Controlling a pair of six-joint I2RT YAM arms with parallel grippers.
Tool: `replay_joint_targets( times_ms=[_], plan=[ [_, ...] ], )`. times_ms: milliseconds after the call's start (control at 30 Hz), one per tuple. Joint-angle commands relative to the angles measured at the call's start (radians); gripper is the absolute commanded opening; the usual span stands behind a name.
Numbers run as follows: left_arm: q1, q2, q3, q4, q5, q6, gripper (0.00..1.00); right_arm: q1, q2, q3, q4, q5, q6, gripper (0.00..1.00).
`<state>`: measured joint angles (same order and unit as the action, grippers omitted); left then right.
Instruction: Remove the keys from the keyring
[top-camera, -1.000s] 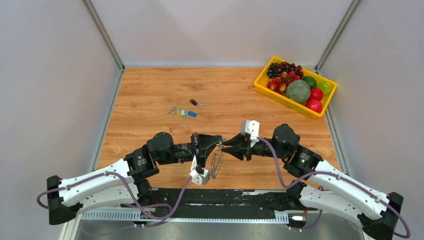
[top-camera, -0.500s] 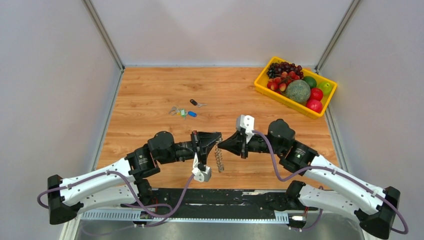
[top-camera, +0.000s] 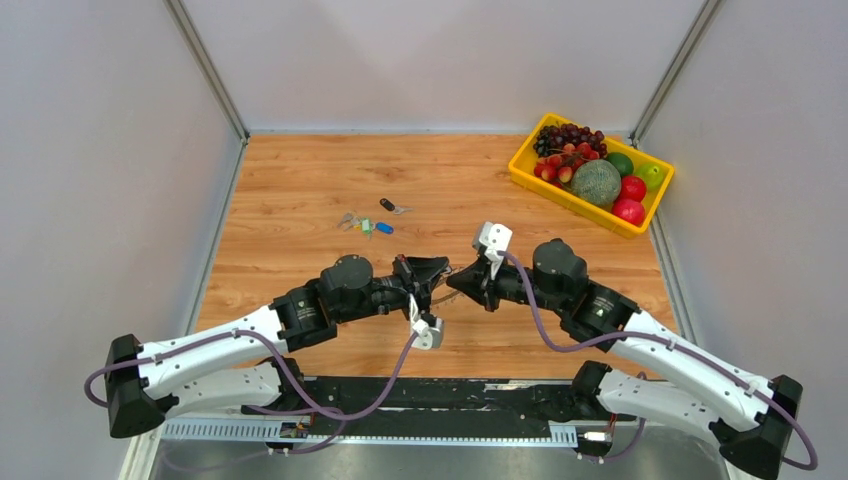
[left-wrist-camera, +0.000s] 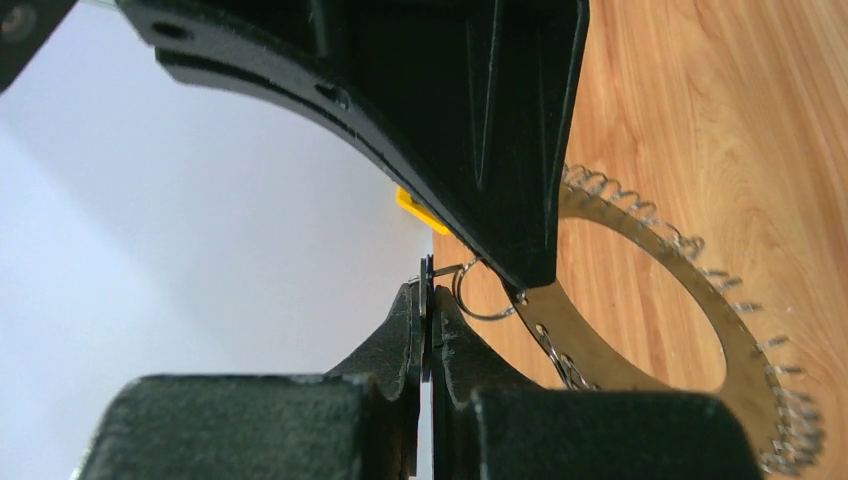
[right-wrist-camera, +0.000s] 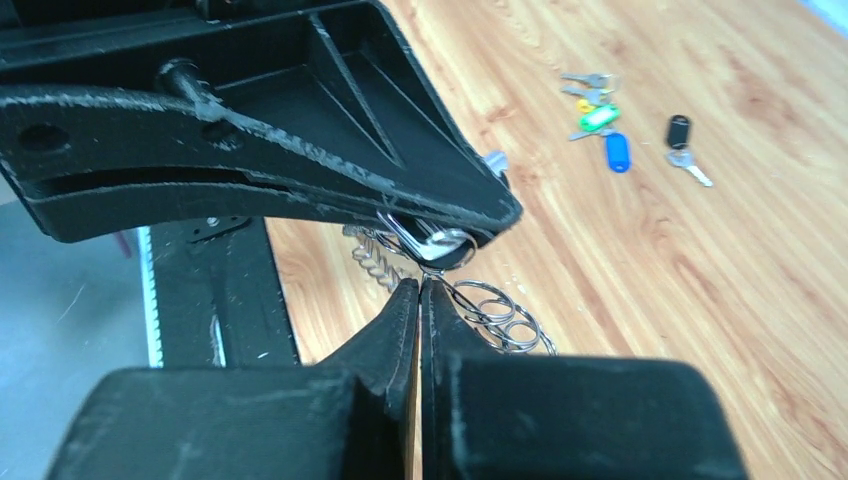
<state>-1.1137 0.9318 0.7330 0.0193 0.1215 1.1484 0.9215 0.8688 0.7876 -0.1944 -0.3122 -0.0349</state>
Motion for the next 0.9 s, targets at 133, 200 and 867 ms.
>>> replay_joint_targets(
  times_ms=[133, 200, 867],
  plan=[
    [-0.012, 0.044, 0.095, -0.092, 0.098, -0.047, 0.0, 0.006, -0.035, 0.032, 0.098, 0.156, -0.021, 0.0],
    [-0.012, 0.064, 0.119, -0.139, 0.112, -0.038, 0.0, 0.006, -0.013, 0.044, 0.098, 0.161, -0.024, 0.0],
    [-0.112, 0.108, 0.126, -0.103, -0.126, -0.004, 0.0, -0.036, -0.009, 0.007, 0.199, 0.051, -0.01, 0.0]
  ],
)
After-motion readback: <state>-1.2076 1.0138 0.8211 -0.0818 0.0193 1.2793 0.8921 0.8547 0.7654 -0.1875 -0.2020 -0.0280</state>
